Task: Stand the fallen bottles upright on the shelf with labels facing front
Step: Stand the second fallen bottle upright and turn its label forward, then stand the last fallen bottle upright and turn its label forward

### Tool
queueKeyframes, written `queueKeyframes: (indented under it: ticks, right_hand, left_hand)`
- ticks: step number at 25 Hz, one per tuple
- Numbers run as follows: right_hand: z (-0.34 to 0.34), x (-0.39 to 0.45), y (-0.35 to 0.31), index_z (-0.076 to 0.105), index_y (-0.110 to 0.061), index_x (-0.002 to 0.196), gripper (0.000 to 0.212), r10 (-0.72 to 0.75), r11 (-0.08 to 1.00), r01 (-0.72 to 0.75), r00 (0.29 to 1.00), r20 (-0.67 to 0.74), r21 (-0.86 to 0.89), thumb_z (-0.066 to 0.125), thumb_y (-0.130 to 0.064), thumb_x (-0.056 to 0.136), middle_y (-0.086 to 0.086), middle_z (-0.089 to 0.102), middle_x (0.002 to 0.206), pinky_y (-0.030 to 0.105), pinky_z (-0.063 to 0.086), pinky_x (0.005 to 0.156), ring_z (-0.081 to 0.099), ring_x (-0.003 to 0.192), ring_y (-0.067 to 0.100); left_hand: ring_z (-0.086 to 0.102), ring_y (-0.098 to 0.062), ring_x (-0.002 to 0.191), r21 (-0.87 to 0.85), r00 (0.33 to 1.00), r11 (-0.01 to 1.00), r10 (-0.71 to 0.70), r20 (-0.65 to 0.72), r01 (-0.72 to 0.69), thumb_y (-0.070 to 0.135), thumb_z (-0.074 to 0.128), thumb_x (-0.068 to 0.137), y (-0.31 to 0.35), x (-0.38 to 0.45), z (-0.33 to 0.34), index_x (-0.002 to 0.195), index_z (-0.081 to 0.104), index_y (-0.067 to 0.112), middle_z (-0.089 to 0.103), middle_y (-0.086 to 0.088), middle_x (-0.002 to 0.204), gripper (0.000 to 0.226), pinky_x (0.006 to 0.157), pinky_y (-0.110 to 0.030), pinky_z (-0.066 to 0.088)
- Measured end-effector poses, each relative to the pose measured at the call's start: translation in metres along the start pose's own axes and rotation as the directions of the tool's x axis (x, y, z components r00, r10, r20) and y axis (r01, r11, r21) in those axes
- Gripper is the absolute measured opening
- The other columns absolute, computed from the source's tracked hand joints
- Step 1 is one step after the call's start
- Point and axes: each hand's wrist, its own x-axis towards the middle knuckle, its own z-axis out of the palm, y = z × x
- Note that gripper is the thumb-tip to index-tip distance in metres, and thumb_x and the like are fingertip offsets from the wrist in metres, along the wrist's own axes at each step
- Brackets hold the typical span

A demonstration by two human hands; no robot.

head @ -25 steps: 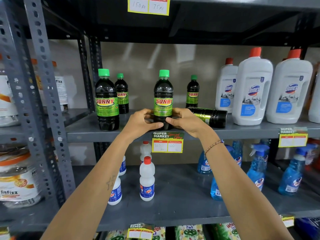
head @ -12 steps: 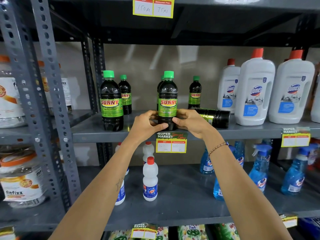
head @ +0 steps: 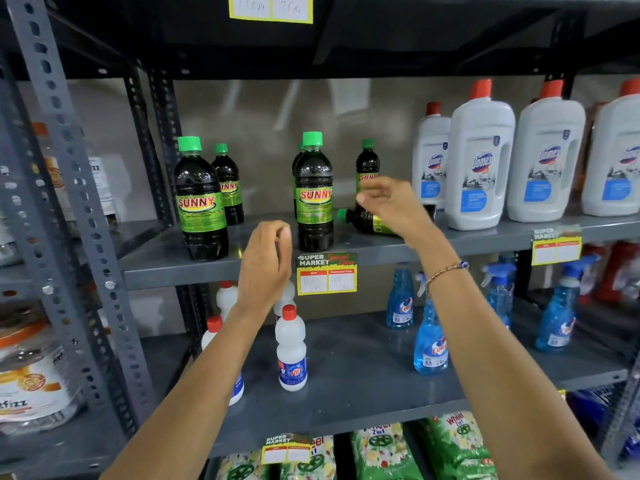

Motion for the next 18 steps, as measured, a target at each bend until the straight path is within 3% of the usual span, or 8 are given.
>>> queueKeyframes:
  ticks: [2,4,7,10,12,15,18]
  right_hand:
    - [-0.018,0.007,-0.005,0.064,-0.013,0.118,0.029,-0.047,0.994,0.036,0.993,-0.111,-0.101,0.064,-0.018,0.089,0.002,0.070,0.107,0.024,0.049,0.092,0.064,0.100,0.012]
    - [-0.030,0.015,-0.006,0.063,-0.010,0.119,0.032,-0.077,0.960,0.042,0.990,-0.115,-0.278,0.065,-0.020,0.089,0.007,0.068,0.116,0.022,0.045,0.092,0.063,0.108,0.018]
    - [-0.045,0.025,-0.001,0.056,-0.011,0.130,0.057,0.050,0.822,-0.012,0.998,0.050,-0.570,0.071,-0.040,0.082,0.010,0.059,0.134,0.031,0.041,0.099,0.054,0.123,0.026]
    - [-0.053,0.034,0.007,0.060,-0.014,0.116,0.057,0.258,0.668,0.004,0.937,0.237,-0.744,0.077,-0.046,0.073,0.011,0.064,0.123,0.029,0.045,0.084,0.060,0.102,0.024]
    - [-0.057,0.041,0.013,0.060,-0.013,0.100,0.048,0.307,0.633,0.020,0.911,0.275,-0.774,0.079,-0.046,0.069,0.007,0.067,0.104,0.027,0.042,0.069,0.058,0.084,0.019]
    - [-0.059,0.041,0.020,0.049,-0.019,0.074,0.039,0.327,0.693,-0.047,0.910,0.255,-0.719,0.076,-0.046,0.070,-0.002,0.056,0.079,0.026,0.035,0.054,0.051,0.068,0.012]
    - [-0.050,0.042,0.038,0.057,-0.012,0.084,0.052,0.144,0.789,-0.062,0.986,0.087,-0.611,0.075,-0.056,0.064,0.002,0.062,0.083,0.027,0.041,0.058,0.057,0.073,0.018]
  left_hand:
    - [0.049,-0.016,0.084,0.020,0.991,0.991,0.131,0.006,-0.131,0.019,0.039,0.099,0.013,-0.008,0.006,0.093,0.055,0.008,0.054,-0.001,0.089,0.020,0.075,-0.024,0.039]
    - [0.048,-0.018,0.085,0.024,0.975,0.976,0.215,0.055,-0.216,0.021,0.038,0.098,0.031,-0.005,0.021,0.091,0.057,0.006,0.055,-0.005,0.088,0.026,0.075,-0.023,0.037]
    - [0.050,-0.025,0.083,0.063,0.961,0.968,0.232,0.150,-0.244,0.028,0.035,0.098,0.064,0.003,0.062,0.092,0.057,0.006,0.057,-0.008,0.089,0.031,0.074,-0.035,0.041]
    - [0.057,-0.029,0.082,0.392,0.961,0.888,0.163,0.222,-0.241,0.042,0.030,0.097,0.075,0.004,0.109,0.094,0.060,0.008,0.062,-0.009,0.089,0.045,0.074,-0.040,0.046]
    - [0.059,-0.029,0.084,0.541,0.956,0.804,0.110,0.271,-0.246,0.045,0.030,0.097,0.066,0.001,0.128,0.095,0.060,0.008,0.064,-0.009,0.091,0.047,0.077,-0.040,0.046]
    - [0.058,-0.029,0.081,0.608,0.962,0.754,0.118,0.247,-0.249,0.039,0.030,0.099,0.052,-0.005,0.139,0.095,0.060,0.009,0.064,-0.008,0.090,0.042,0.075,-0.040,0.042]
    - [0.056,-0.029,0.077,0.636,0.969,0.732,0.152,0.197,-0.244,0.036,0.031,0.099,0.053,-0.007,0.142,0.089,0.059,0.010,0.062,-0.007,0.084,0.040,0.073,-0.039,0.038]
